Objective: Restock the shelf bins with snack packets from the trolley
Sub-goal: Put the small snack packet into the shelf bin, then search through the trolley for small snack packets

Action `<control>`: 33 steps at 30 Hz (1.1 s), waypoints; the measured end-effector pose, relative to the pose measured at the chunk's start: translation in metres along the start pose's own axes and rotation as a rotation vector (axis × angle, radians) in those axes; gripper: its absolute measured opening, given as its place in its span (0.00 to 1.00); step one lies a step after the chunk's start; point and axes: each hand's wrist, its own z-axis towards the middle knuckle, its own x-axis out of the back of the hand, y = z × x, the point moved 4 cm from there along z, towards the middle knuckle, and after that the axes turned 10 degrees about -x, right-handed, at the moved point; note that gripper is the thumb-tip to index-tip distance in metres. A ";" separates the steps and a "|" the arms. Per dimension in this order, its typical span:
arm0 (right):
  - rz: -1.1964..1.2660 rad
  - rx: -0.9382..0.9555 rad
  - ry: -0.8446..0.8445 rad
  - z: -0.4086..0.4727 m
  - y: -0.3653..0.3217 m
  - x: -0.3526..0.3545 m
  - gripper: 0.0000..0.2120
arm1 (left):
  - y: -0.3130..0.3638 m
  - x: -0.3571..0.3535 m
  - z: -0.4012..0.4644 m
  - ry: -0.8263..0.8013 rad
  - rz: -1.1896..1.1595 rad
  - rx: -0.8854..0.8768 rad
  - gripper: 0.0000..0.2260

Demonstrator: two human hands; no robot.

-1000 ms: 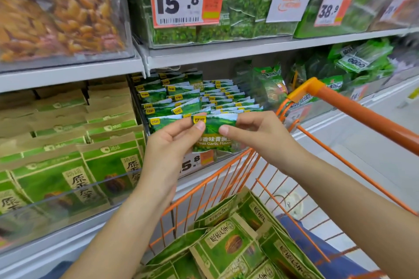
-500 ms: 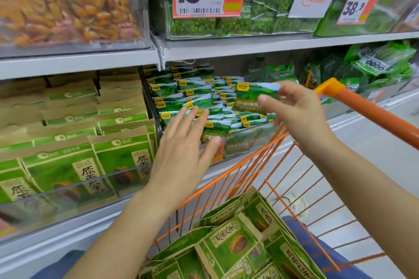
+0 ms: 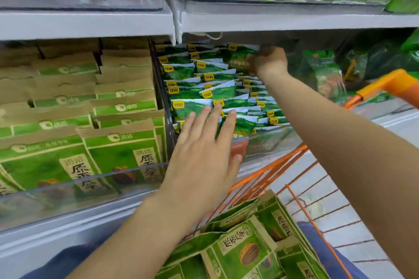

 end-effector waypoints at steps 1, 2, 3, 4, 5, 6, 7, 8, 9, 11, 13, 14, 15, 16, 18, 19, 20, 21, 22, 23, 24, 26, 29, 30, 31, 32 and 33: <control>-0.026 0.009 0.014 0.008 -0.001 -0.007 0.16 | 0.000 0.000 0.000 0.006 -0.008 0.009 0.30; -0.061 0.026 0.021 0.014 -0.003 -0.013 0.16 | 0.000 0.000 0.000 0.010 -0.012 0.012 0.30; -0.120 0.044 0.025 0.017 -0.003 -0.018 0.17 | 0.000 0.000 0.001 0.016 -0.014 0.014 0.29; -0.189 0.060 0.031 0.019 -0.003 -0.021 0.17 | 0.000 -0.001 0.001 0.024 -0.008 0.015 0.29; -0.249 0.075 0.039 0.019 -0.002 -0.024 0.16 | 0.000 -0.001 0.002 0.033 -0.003 0.016 0.30; -0.287 0.101 0.047 0.022 -0.001 -0.026 0.14 | 0.000 -0.001 0.002 0.037 0.000 0.017 0.30; -0.290 0.117 0.058 0.023 0.000 -0.025 0.12 | 0.000 -0.001 0.002 0.038 -0.001 0.017 0.30; -0.273 0.112 0.068 0.022 0.002 -0.025 0.11 | 0.000 -0.002 0.002 0.035 -0.002 0.017 0.30; -0.224 0.086 0.062 0.021 0.003 -0.025 0.13 | 0.000 -0.002 0.002 0.032 -0.005 0.016 0.30; -0.010 -0.027 -0.025 0.018 0.006 -0.024 0.21 | -0.001 -0.002 0.001 0.031 -0.008 0.006 0.30; 0.091 -0.064 -0.097 0.013 0.011 -0.017 0.25 | -0.002 -0.004 0.001 0.027 -0.004 -0.006 0.29; 0.076 -0.030 -0.102 0.006 0.012 -0.010 0.25 | -0.003 -0.004 0.001 0.024 -0.006 -0.011 0.29; 0.016 0.026 -0.089 -0.003 0.013 -0.001 0.24 | -0.003 -0.004 0.002 0.020 -0.014 -0.016 0.29; -0.047 0.088 -0.063 -0.016 0.014 0.010 0.21 | -0.003 -0.003 0.002 0.022 -0.026 -0.021 0.29; -0.076 0.178 -0.049 -0.045 0.019 0.032 0.15 | -0.002 0.000 0.000 0.037 -0.077 -0.017 0.29; -0.052 0.226 -0.057 -0.062 0.022 0.042 0.10 | -0.001 0.004 0.000 0.055 -0.112 -0.016 0.29; -0.017 0.256 -0.073 -0.082 0.024 0.051 0.05 | -0.001 0.009 0.000 0.085 -0.151 -0.017 0.28; 0.013 0.270 -0.096 -0.103 0.026 0.060 0.03 | 0.001 0.014 0.000 0.118 -0.190 -0.028 0.27; 0.013 0.279 -0.119 -0.125 0.029 0.068 0.06 | 0.003 0.020 0.000 0.152 -0.225 -0.053 0.24; -0.015 0.302 -0.142 -0.148 0.033 0.075 0.09 | 0.007 0.026 -0.002 0.186 -0.259 -0.085 0.20; -0.071 0.344 -0.164 -0.171 0.037 0.081 0.13 | 0.011 0.030 -0.005 0.210 -0.293 -0.115 0.16; -0.356 0.462 -0.223 -0.211 0.051 0.084 0.20 | 0.020 0.034 -0.015 0.174 -0.337 -0.165 0.13; -1.054 0.504 -0.432 -0.245 0.094 0.071 0.19 | 0.038 0.020 -0.032 -0.103 -0.258 -0.254 0.16; -1.204 0.489 -0.558 -0.254 0.109 0.064 0.18 | 0.041 0.014 -0.036 -0.194 -0.211 -0.273 0.19; -1.306 0.483 -0.677 -0.262 0.124 0.057 0.17 | 0.043 0.010 -0.038 -0.237 -0.193 -0.278 0.22; -1.390 0.503 -0.767 -0.270 0.134 0.050 0.18 | 0.042 0.009 -0.037 -0.239 -0.197 -0.277 0.23; -1.482 0.530 -0.834 -0.277 0.145 0.043 0.19 | 0.040 0.009 -0.036 -0.226 -0.214 -0.276 0.24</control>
